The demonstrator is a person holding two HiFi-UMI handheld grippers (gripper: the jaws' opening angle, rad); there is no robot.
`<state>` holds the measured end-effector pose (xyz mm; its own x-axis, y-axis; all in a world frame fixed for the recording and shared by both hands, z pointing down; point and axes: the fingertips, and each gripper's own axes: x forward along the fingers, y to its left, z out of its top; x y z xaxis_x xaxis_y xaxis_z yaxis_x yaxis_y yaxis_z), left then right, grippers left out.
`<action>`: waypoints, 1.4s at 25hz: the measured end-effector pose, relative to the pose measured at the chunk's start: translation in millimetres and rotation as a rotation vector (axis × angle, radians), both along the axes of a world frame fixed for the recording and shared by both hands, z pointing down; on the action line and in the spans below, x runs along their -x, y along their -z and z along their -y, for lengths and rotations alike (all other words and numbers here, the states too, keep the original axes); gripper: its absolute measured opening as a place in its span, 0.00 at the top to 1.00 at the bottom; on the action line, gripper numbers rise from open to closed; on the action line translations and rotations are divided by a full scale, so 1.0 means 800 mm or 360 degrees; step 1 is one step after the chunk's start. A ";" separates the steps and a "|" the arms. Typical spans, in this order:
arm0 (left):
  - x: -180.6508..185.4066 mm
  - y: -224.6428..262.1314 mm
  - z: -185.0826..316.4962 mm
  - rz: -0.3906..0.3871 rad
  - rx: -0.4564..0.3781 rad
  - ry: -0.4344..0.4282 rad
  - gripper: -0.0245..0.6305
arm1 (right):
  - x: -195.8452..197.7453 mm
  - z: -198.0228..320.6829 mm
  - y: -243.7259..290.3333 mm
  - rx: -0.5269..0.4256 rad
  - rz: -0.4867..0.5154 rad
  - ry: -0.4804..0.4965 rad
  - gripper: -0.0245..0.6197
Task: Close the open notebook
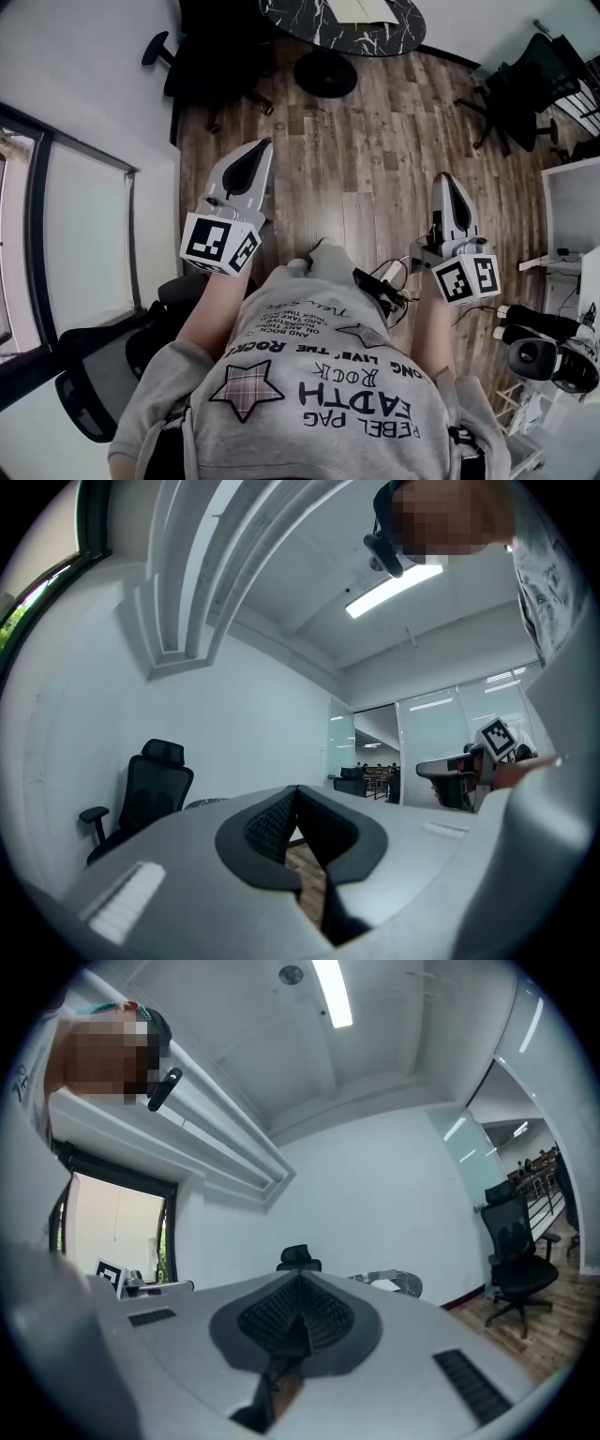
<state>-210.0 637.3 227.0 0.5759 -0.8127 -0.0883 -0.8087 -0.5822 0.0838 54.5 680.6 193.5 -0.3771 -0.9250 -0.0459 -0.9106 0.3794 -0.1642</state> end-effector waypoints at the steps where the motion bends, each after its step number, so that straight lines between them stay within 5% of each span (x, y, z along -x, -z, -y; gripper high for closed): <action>1: 0.003 -0.004 0.004 0.0004 0.0012 0.0014 0.95 | 0.001 0.005 -0.001 0.0002 0.0001 0.0007 0.94; 11: 0.002 -0.014 0.071 0.0024 0.0031 0.0112 0.95 | 0.001 0.096 -0.014 0.0016 0.0050 0.0120 0.94; 35: -0.078 -0.009 0.236 0.0037 0.0057 0.0363 0.95 | -0.099 0.314 -0.028 0.0060 0.0119 0.0319 0.94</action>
